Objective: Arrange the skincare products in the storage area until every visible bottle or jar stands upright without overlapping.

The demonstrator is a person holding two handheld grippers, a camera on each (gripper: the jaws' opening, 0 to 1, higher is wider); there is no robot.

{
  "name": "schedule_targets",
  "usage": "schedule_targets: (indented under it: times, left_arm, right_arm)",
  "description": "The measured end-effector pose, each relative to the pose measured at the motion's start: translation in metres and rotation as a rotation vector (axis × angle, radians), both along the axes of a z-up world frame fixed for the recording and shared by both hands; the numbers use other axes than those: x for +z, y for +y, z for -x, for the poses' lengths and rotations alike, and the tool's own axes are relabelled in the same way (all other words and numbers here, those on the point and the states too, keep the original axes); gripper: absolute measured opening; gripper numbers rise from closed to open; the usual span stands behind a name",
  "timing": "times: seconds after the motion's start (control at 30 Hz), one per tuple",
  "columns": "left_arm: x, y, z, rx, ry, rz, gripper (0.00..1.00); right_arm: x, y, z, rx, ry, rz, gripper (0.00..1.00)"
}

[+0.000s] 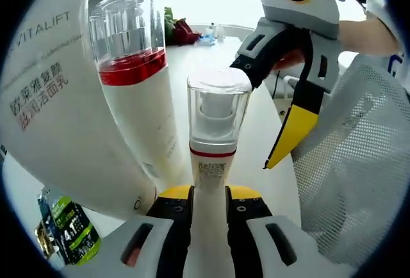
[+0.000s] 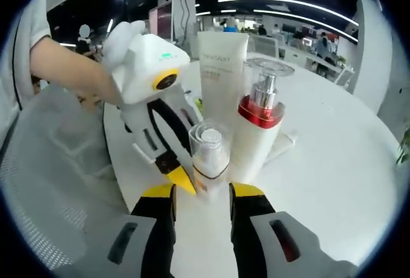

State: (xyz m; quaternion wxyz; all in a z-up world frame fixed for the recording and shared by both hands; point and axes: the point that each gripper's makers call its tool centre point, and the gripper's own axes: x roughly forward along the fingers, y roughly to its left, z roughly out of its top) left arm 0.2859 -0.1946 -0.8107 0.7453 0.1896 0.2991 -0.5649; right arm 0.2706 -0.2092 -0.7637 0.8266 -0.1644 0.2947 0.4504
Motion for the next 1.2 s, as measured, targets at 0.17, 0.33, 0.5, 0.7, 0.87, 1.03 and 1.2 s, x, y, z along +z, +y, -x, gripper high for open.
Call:
schedule_targets:
  times: [0.17,0.33,0.5,0.7,0.87,1.03,1.2]
  left_arm:
    - [0.003,0.004,0.004,0.008,-0.003,-0.003,0.18]
    - [0.007,0.009,0.006,0.015,-0.005,-0.006,0.20]
    - [0.010,0.016,0.009,0.043,-0.001,0.004,0.21]
    - [0.017,0.029,0.016,0.084,0.000,0.009,0.25]
    - [0.021,0.039,0.024,0.135,0.015,0.024,0.28]
    - [0.027,0.051,0.031,0.186,0.028,0.040,0.30]
    - [0.038,0.066,0.039,0.244,0.038,0.060,0.33]
  right_arm:
    - [0.003,0.000,0.003,-0.008,-0.005,0.006,0.36]
    - [0.007,-0.001,0.007,-0.019,-0.009,0.009,0.40]
    - [0.013,-0.002,0.007,-0.041,-0.018,0.005,0.43]
    - [0.018,0.000,0.012,-0.049,-0.022,0.006,0.46]
    - [0.023,0.004,0.019,-0.047,-0.018,0.000,0.50]
    - [0.027,0.006,0.025,-0.058,-0.015,-0.011,0.56]
    - [0.032,0.005,0.028,-0.071,-0.017,-0.011,0.61]
